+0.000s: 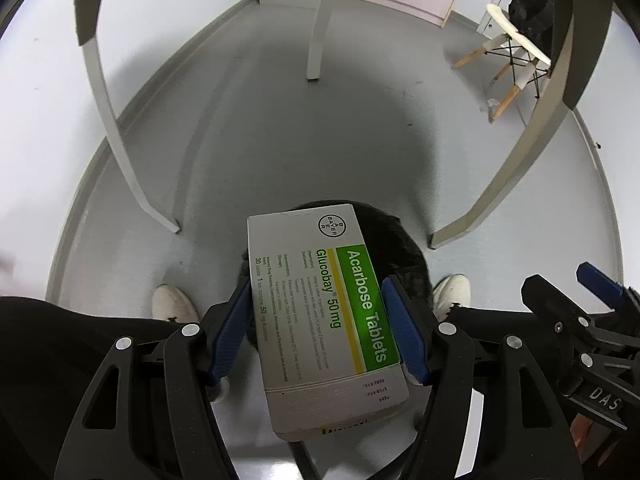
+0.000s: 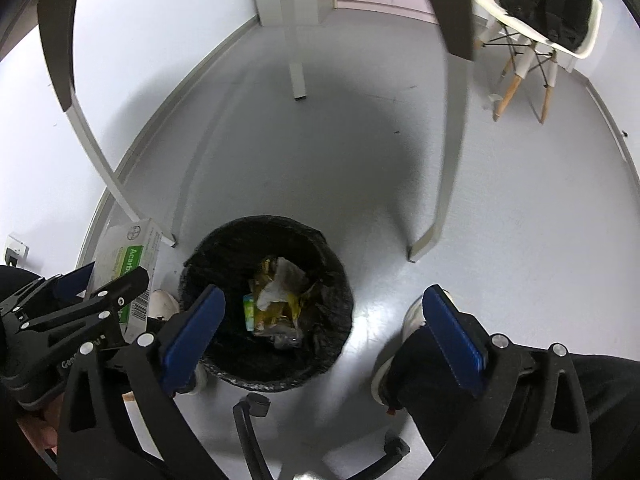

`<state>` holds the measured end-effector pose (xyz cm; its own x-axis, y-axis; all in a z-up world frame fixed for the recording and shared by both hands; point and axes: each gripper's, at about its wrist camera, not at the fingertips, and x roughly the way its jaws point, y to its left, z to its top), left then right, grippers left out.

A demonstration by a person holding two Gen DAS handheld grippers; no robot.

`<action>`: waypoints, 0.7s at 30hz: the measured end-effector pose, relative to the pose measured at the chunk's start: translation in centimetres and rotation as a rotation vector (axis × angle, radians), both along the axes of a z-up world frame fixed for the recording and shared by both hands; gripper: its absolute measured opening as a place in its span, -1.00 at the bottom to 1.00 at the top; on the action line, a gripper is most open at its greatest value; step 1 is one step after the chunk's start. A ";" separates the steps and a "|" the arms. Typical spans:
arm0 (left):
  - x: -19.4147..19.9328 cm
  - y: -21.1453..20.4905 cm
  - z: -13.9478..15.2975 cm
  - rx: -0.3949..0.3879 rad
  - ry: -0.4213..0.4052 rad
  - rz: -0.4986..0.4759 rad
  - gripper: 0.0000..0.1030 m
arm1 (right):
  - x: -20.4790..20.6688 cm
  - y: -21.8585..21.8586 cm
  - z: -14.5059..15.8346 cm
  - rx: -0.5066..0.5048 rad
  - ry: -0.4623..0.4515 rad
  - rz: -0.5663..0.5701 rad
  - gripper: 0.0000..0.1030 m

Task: Collect trash

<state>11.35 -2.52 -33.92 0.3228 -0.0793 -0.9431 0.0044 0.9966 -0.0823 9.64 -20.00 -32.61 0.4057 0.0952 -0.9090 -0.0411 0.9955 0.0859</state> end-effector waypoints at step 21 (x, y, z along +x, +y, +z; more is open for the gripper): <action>-3.8 0.8 4.5 0.029 -0.099 -0.011 0.88 | -2.7 -1.6 3.5 0.012 -0.055 -0.032 0.85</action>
<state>7.52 -1.68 -29.39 0.4138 -0.0567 -0.9086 0.0220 0.9984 -0.0523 6.94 -21.60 -29.14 0.4580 0.0921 -0.8842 -0.0146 0.9953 0.0962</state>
